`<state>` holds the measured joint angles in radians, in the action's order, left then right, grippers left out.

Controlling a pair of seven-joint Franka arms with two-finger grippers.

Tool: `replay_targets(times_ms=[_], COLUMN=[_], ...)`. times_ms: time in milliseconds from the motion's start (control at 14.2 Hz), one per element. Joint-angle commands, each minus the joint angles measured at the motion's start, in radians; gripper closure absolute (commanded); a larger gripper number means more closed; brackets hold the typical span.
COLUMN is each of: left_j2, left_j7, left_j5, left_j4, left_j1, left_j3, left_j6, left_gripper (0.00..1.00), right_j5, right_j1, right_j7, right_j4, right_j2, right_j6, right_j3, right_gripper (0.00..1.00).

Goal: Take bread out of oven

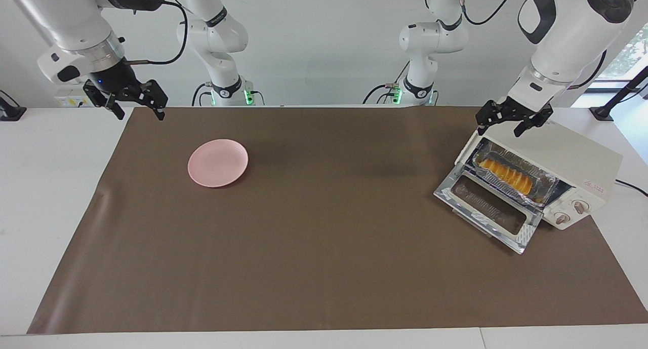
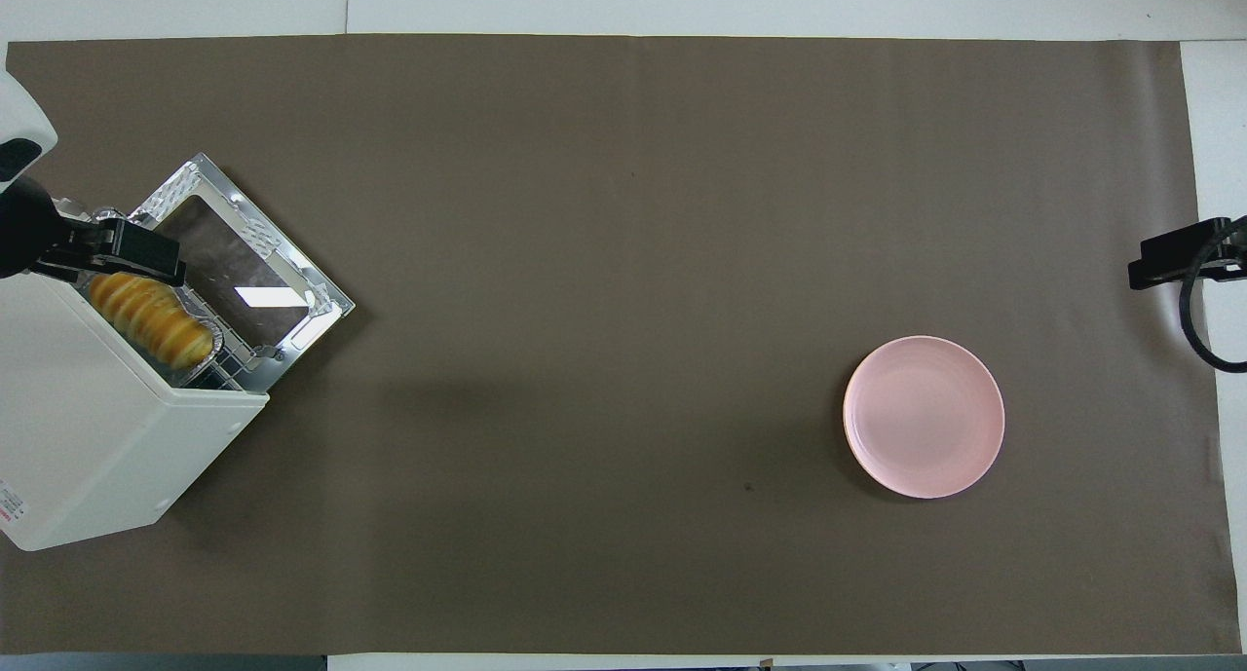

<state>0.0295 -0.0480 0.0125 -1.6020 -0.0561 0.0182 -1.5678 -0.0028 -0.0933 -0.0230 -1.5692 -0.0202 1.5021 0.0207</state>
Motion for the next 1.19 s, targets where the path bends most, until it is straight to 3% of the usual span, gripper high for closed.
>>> replay_targets(times_ms=[0, 281, 492, 773, 1124], left_j2=[0.000, 0.001, 0.030, 0.180, 0.262], left_j7=[0.067, 0.105, 0.334, 0.530, 0.710], left_j5=[-0.012, -0.014, -0.043, -0.174, -0.210], left_j4=[0.014, 0.004, 0.011, 0.082, 0.111], left_j1=[0.010, 0.005, 0.007, -0.047, -0.041], left_j3=[0.005, 0.005, 0.005, 0.003, 0.000], left_j6=[0.015, 0.031, 0.019, 0.025, 0.015], left_gripper=[0.00, 0.00, 0.00, 0.00, 0.00], right_j5=[-0.011, -0.011, -0.011, -0.011, -0.011], right_j1=[0.000, 0.000, 0.000, 0.000, 0.000], right_j7=[-0.018, -0.018, -0.018, -0.018, -0.018], right_j4=[-0.017, -0.017, -0.017, -0.017, -0.017], right_j2=[-0.021, -0.021, -0.021, -0.021, -0.020], right_j6=[-0.010, -0.010, -0.010, -0.010, -0.010], right_j3=[0.004, 0.002, 0.004, 0.002, 0.004], right_gripper=[0.00, 0.00, 0.00, 0.00, 0.00])
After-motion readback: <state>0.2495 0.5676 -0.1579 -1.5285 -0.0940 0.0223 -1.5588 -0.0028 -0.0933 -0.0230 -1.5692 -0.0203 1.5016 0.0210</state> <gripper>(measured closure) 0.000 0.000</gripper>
